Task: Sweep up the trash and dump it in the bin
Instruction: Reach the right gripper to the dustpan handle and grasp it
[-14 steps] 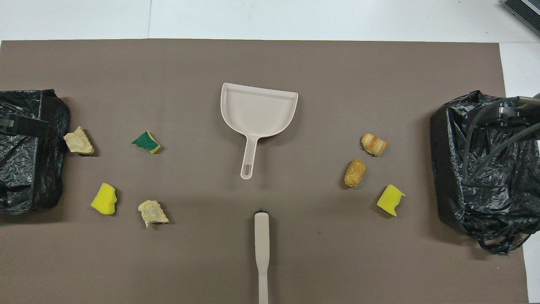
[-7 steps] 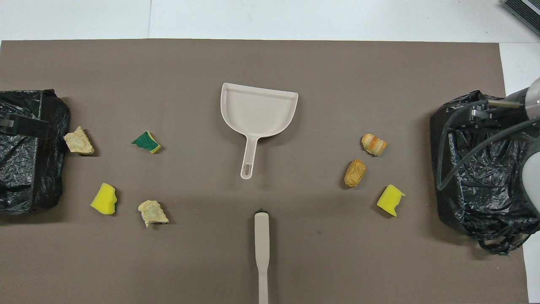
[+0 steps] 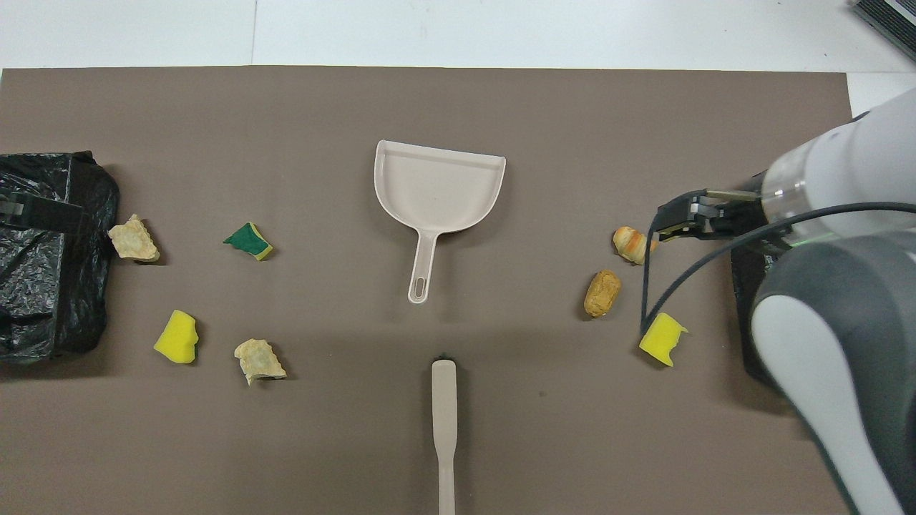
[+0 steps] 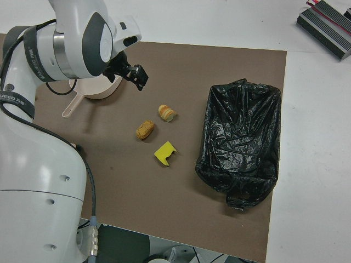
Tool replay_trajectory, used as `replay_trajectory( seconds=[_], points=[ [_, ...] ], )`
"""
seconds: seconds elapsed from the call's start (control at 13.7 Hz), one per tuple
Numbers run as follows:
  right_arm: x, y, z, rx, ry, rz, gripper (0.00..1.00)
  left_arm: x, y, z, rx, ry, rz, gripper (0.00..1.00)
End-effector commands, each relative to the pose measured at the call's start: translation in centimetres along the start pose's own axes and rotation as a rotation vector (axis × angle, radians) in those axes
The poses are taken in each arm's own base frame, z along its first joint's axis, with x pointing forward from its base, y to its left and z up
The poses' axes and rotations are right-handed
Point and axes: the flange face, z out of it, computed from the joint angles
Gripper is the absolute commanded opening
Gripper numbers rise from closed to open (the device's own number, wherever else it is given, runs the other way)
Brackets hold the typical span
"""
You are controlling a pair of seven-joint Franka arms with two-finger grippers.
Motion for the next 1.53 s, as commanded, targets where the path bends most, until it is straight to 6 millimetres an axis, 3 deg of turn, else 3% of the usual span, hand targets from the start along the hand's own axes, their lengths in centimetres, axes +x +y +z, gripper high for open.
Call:
replay_trajectory(
  seconds=[0.0,0.15,0.51,0.66,0.8,1.09,1.24,1.31,1.46],
  points=[
    [-2.3,-5.0,2.1,0.026,0.011,0.074,1.0,-0.4,-0.3,-0.6,-0.002,-0.006,0.006,1.0],
    [-4.0,-8.8,4.0,0.026,0.002,0.089,1.0,-0.4,-0.3,-0.6,-0.002,-0.006,0.004,1.0],
    [-3.3,-16.5,8.2,0.094,0.057,0.189,1.0,-0.3,-0.3,-0.5,-0.002,-0.008,0.004,1.0],
    [-4.3,-20.3,10.6,0.063,0.073,0.194,1.0,-0.4,-0.3,-0.6,-0.002,-0.005,0.006,1.0],
    [-4.0,-22.5,13.4,0.03,0.109,0.212,1.0,-0.4,-0.3,-0.6,-0.002,-0.006,0.004,1.0],
    [-5.5,-28.0,18.8,-0.03,0.2,0.158,1.0,-0.4,0.0,-0.5,-0.003,-0.012,0.007,1.0],
    [-5.4,-29.6,20.6,-0.04,0.231,0.152,1.0,-0.8,1.7,-0.7,-0.01,-0.041,0.027,1.0],
    [-5.6,-29.9,20.6,-0.021,0.241,0.144,1.0,-1.2,3.3,-0.5,-0.017,-0.048,0.024,1.0],
    [-5.9,-30.2,20.7,-0.019,0.245,0.136,1.0,-3.8,7.4,1.3,-0.011,-0.088,0.008,1.0]
  ],
)
